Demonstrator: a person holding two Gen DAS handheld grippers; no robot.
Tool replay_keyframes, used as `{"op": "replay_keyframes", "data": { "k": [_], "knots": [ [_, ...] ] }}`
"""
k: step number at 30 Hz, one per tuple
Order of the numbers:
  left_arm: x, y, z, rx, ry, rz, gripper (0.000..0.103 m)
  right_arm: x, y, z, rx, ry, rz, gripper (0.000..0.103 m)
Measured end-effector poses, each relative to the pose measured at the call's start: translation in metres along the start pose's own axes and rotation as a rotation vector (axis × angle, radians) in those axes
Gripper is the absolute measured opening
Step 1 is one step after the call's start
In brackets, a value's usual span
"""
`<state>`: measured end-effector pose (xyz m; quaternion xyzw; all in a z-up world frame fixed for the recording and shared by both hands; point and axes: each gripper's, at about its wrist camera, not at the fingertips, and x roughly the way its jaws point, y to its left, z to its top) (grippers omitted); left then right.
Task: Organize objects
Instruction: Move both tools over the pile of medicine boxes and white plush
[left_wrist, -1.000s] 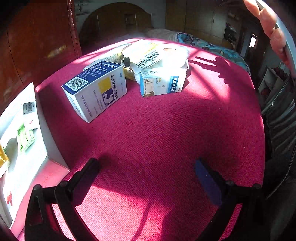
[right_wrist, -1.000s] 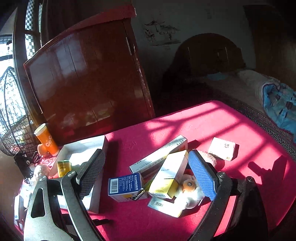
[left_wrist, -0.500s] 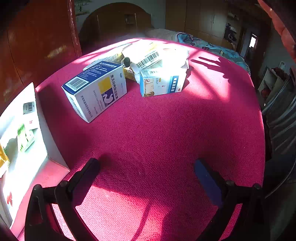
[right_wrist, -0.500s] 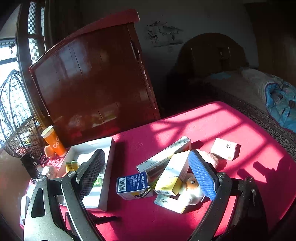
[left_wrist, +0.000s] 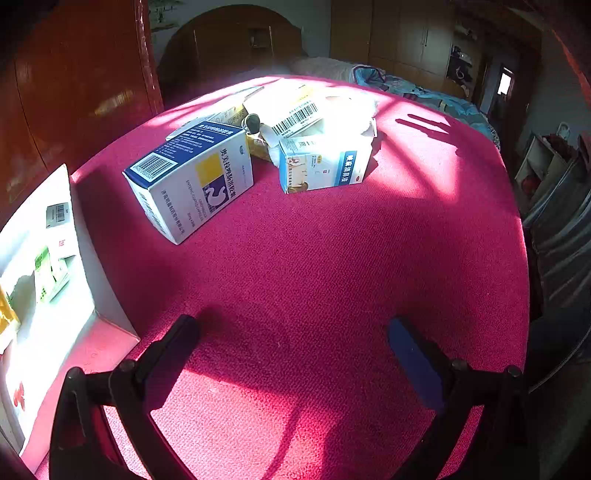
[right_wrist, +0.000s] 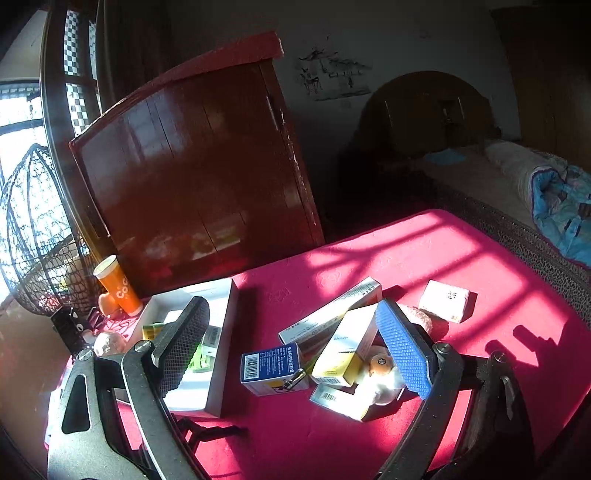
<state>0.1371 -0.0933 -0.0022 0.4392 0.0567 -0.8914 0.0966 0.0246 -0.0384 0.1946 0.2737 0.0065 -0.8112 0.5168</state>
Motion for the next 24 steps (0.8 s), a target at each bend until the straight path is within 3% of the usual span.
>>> {"op": "replay_keyframes", "data": {
  "k": [12,18,24],
  "knots": [
    [0.0,0.0,0.0,0.0,0.0,0.0,0.103,-0.019,-0.019,0.002,0.048,-0.033,0.0,0.092],
    [0.0,0.0,0.0,0.0,0.001,-0.001,0.103,-0.031,-0.019,0.001,-0.015,-0.08,-0.033,0.092],
    [0.0,0.0,0.0,0.0,0.001,0.0,0.103,-0.009,-0.039,-0.006,-0.04,-0.012,-0.101,0.092]
  ]
}}
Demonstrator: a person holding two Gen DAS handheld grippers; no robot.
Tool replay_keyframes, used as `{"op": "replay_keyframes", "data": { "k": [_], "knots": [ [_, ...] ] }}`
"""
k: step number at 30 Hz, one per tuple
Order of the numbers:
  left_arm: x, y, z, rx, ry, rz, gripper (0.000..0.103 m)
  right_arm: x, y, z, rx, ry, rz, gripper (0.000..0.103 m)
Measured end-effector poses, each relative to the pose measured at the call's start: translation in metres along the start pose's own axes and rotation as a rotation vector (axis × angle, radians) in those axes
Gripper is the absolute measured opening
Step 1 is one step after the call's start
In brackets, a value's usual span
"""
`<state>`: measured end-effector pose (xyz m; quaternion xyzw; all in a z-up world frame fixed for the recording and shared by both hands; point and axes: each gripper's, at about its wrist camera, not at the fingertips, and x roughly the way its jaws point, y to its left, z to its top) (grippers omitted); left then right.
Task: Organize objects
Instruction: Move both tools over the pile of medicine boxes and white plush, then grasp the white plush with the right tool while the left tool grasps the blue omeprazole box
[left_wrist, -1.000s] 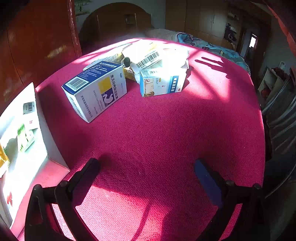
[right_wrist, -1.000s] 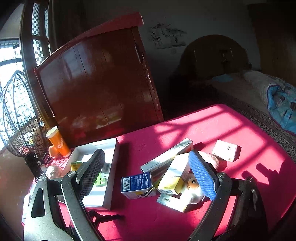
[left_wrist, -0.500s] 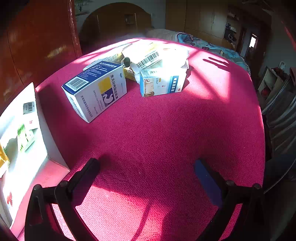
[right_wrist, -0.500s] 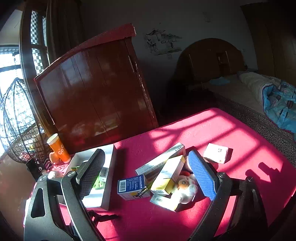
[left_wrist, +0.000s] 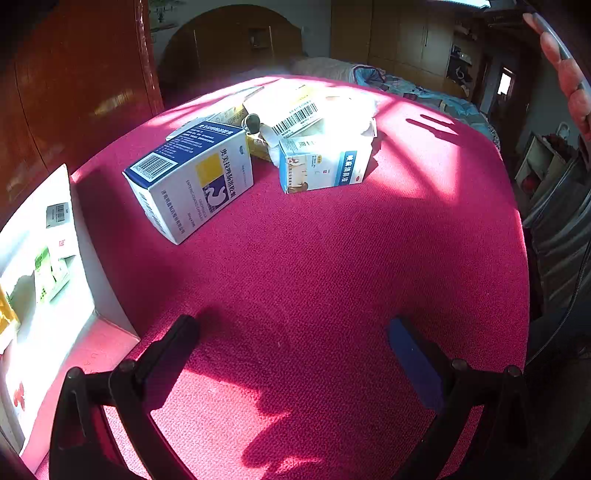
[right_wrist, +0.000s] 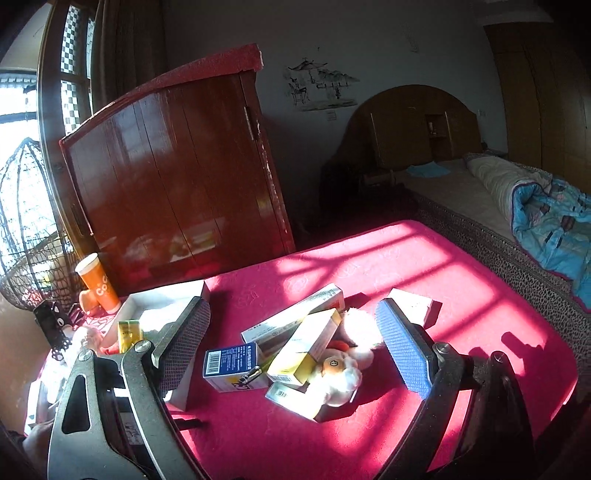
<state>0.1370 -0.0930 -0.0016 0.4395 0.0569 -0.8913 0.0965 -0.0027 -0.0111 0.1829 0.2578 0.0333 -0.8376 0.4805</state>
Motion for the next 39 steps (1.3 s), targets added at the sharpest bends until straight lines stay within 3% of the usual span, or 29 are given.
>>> {"op": "replay_keyframes", "data": {
  "k": [4,7,13,19,23,26,30,33,35,39],
  "knots": [
    [0.0,0.0,0.0,0.0,0.0,0.0,0.103,0.012,-0.025,-0.014,-0.013,0.036,-0.049,0.092],
    [0.0,0.0,0.0,0.0,0.0,0.0,0.103,0.035,-0.038,-0.031,-0.04,0.116,-0.062,0.092],
    [0.003,0.003,0.002,0.001,0.0,-0.001,0.103,0.08,-0.035,-0.066,-0.061,0.277,0.003,0.092],
    [-0.002,0.009,0.003,-0.001,0.029,0.004,0.103,0.094,-0.022,-0.082,-0.138,0.318,0.107,0.092],
    [-0.043,0.027,0.015,-0.053,-0.088,0.027,0.103,0.111,-0.034,-0.081,-0.087,0.317,0.063,0.092],
    [-0.063,0.038,0.041,-0.005,-0.136,0.07,0.103,0.129,-0.039,-0.08,-0.065,0.342,0.06,0.092],
    [-0.051,0.051,0.078,0.035,-0.094,0.092,0.103,0.148,-0.042,-0.083,-0.023,0.367,0.054,0.092],
    [-0.021,0.058,0.099,0.017,0.006,0.04,0.103,0.159,-0.042,-0.084,0.006,0.386,0.078,0.092],
    [-0.002,0.058,0.106,0.02,0.058,0.06,0.103,0.163,-0.041,-0.083,-0.002,0.392,0.084,0.092],
    [0.019,0.068,0.105,-0.006,0.087,0.079,0.103,0.162,-0.043,-0.082,0.001,0.393,0.104,0.078]
  ]
}}
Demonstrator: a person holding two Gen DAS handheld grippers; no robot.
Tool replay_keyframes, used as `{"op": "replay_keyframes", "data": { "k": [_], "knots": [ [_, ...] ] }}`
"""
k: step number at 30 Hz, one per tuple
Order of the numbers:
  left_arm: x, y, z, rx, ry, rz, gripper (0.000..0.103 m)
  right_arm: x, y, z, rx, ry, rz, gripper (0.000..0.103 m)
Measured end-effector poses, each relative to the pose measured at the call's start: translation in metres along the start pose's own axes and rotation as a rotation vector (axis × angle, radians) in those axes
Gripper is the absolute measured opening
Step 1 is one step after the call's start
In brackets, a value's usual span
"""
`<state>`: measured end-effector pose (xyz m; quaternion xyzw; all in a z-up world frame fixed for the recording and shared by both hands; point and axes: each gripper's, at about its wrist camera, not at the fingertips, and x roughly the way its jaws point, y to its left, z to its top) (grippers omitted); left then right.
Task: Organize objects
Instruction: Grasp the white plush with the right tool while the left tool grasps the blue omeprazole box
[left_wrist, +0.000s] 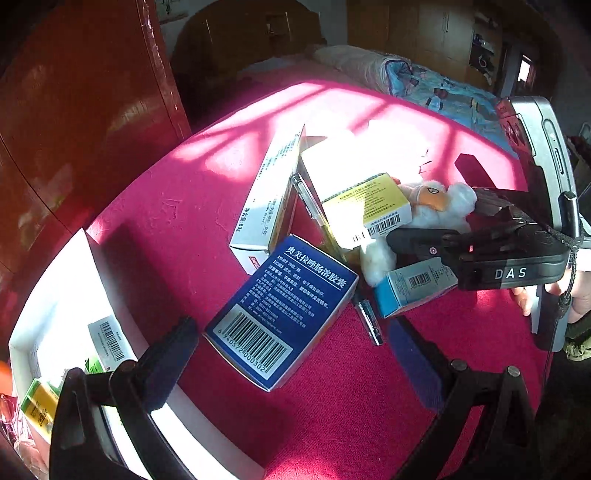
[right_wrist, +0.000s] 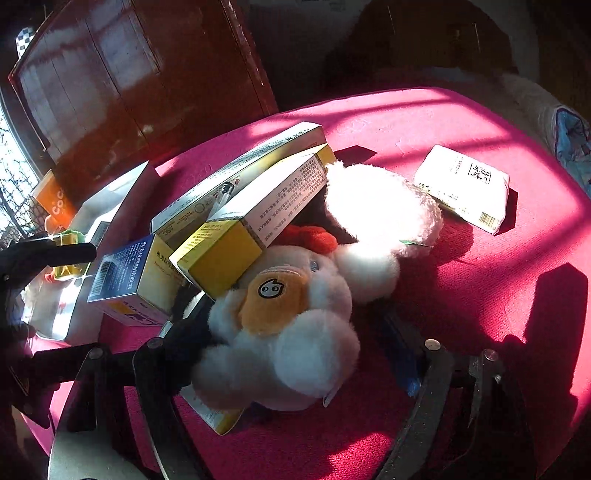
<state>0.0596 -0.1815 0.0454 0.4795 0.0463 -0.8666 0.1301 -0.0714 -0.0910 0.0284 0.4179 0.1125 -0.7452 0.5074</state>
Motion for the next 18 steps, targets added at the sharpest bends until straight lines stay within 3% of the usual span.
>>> {"op": "replay_keyframes", "data": {
  "k": [5,9,11,13,14,16,17,18],
  "knots": [
    [0.018,0.012,0.003,0.04,0.026,0.027,0.103,-0.002,-0.006,0.002,0.002,-0.002,0.02,0.078],
    [0.029,0.02,0.01,0.04,0.05,-0.012,0.103,0.001,-0.007,0.005,-0.003,0.009,0.036,0.078],
    [0.034,0.015,0.007,0.066,0.081,-0.017,0.102,0.001,-0.006,0.005,-0.001,0.016,0.065,0.07],
    [0.036,0.005,0.001,0.097,0.108,-0.02,0.097,0.001,-0.005,0.005,0.0,0.019,0.083,0.06],
    [0.037,0.001,-0.002,0.105,0.116,-0.031,0.089,0.001,-0.004,0.005,-0.008,0.017,0.08,0.06],
    [0.034,-0.009,-0.005,0.111,0.111,-0.024,0.082,-0.001,-0.003,0.003,-0.014,0.012,0.076,0.058],
    [0.03,-0.014,-0.007,0.117,0.095,-0.001,0.075,-0.003,-0.003,0.002,-0.012,0.008,0.075,0.057],
    [0.026,-0.02,-0.008,0.13,0.067,0.068,0.069,-0.005,-0.004,0.0,-0.01,0.004,0.074,0.056]
  ]
}}
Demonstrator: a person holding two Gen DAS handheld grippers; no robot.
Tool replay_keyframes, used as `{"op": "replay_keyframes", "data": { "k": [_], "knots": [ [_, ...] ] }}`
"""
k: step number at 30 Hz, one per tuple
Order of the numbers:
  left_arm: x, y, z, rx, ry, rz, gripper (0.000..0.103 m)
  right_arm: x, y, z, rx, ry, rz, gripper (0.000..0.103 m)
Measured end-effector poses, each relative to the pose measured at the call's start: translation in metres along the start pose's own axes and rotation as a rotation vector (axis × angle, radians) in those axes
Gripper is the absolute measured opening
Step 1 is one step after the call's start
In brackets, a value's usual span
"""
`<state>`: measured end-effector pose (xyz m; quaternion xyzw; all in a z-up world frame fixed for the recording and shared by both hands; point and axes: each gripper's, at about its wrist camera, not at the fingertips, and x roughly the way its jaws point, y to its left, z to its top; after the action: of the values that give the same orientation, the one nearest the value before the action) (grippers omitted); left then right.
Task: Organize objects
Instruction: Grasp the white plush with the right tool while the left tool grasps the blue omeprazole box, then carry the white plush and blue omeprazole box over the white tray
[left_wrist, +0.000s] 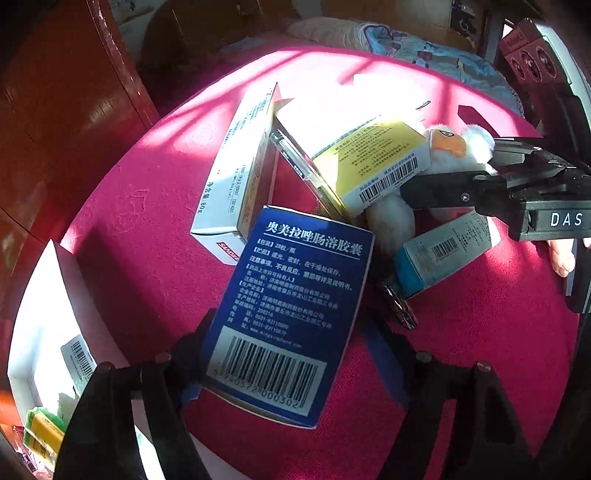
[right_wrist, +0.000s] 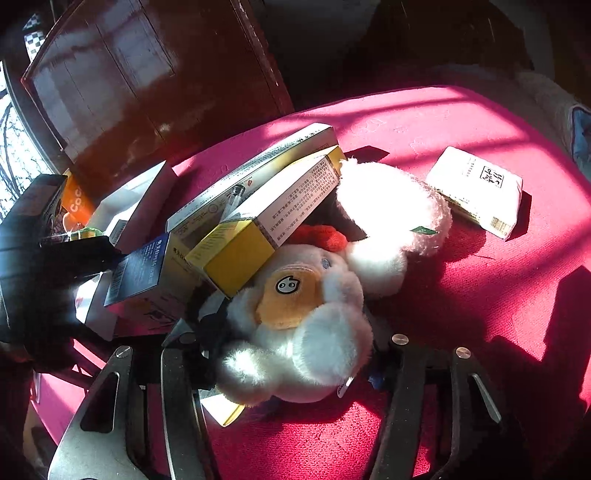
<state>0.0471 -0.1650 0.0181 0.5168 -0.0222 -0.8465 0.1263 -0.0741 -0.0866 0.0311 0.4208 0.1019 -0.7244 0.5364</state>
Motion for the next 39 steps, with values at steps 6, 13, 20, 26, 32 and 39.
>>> {"op": "replay_keyframes", "data": {
  "k": [6,13,20,26,32,39],
  "knots": [
    [-0.015,-0.022,0.004,-0.047,-0.079,0.202,0.058,-0.021,-0.013,-0.008,0.045,-0.038,-0.038,0.055],
    [-0.022,-0.024,0.004,-0.151,-0.112,0.202,0.055,-0.063,-0.028,-0.006,0.093,-0.131,-0.078,0.055],
    [-0.059,-0.01,-0.005,-0.311,-0.21,0.149,0.055,-0.101,-0.017,0.002,0.071,-0.228,-0.074,0.055],
    [-0.103,-0.004,-0.019,-0.408,-0.317,0.218,0.056,-0.114,0.004,0.006,0.036,-0.274,-0.051,0.055],
    [-0.132,0.0,-0.027,-0.459,-0.383,0.279,0.056,-0.124,0.025,0.005,-0.009,-0.311,-0.046,0.055],
    [-0.142,0.009,-0.038,-0.49,-0.375,0.313,0.056,-0.127,0.04,0.009,-0.036,-0.318,-0.032,0.055]
  ]
}}
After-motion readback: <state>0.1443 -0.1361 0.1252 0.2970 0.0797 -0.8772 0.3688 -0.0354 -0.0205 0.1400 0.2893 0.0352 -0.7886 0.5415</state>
